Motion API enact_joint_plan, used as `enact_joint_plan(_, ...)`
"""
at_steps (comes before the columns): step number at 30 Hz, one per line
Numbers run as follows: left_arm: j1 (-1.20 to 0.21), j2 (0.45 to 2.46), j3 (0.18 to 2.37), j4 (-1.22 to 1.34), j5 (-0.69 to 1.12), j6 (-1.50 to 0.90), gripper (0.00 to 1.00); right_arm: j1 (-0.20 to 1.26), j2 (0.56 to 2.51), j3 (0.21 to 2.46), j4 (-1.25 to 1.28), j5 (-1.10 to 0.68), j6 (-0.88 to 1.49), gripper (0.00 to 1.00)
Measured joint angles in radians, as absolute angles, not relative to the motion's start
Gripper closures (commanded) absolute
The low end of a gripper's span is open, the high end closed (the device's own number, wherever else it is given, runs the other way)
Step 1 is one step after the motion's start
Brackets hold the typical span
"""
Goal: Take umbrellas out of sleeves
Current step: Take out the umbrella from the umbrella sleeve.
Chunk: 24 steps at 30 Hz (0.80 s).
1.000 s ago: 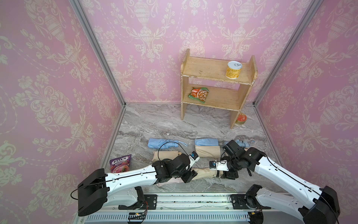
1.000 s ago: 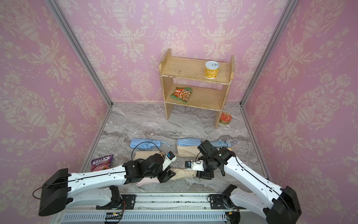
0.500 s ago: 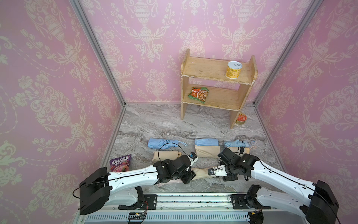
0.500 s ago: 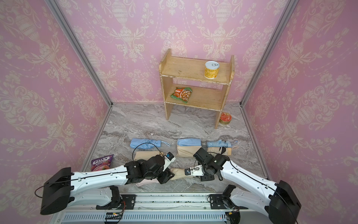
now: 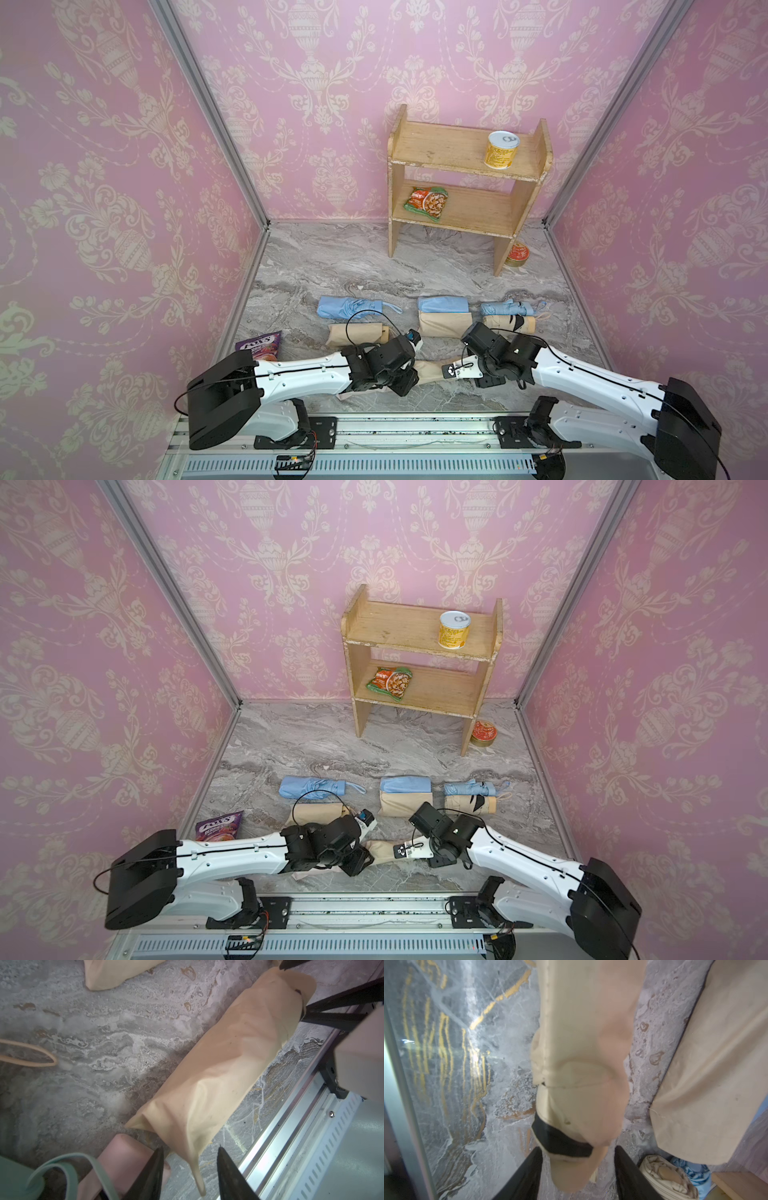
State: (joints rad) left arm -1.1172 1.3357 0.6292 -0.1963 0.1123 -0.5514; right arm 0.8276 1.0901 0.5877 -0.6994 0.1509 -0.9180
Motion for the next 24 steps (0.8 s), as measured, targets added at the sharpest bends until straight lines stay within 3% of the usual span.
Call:
enact_joint_plan(4,-1.117,1.338,0.627,-0.18,0.12,-0.572,0.71,0.828,1.117,0.58,-0.682,0.176,-0.918,0.51)
enact_joint_plan(13,-1.117,1.338,0.62,-0.154,0.126,-0.578,0.88,0.832,1.114,0.562,-0.646,0.231,-0.922,0.67)
enact_joint_plan(16,-1.117,1.347,0.62,-0.135,0.126,-0.578,0.91,0.832,1.103,0.558,-0.63,0.244,-0.92,0.69)
enact_joint_plan(18,-1.117,1.358,0.62,-0.127,0.126,-0.578,0.91,0.832,1.103,0.554,-0.623,0.245,-0.92,0.78)
enact_joint_plan(24,-1.117,1.37,0.62,-0.112,0.126,-0.578,0.95,0.832,1.105,0.55,-0.613,0.253,-0.919,0.91)
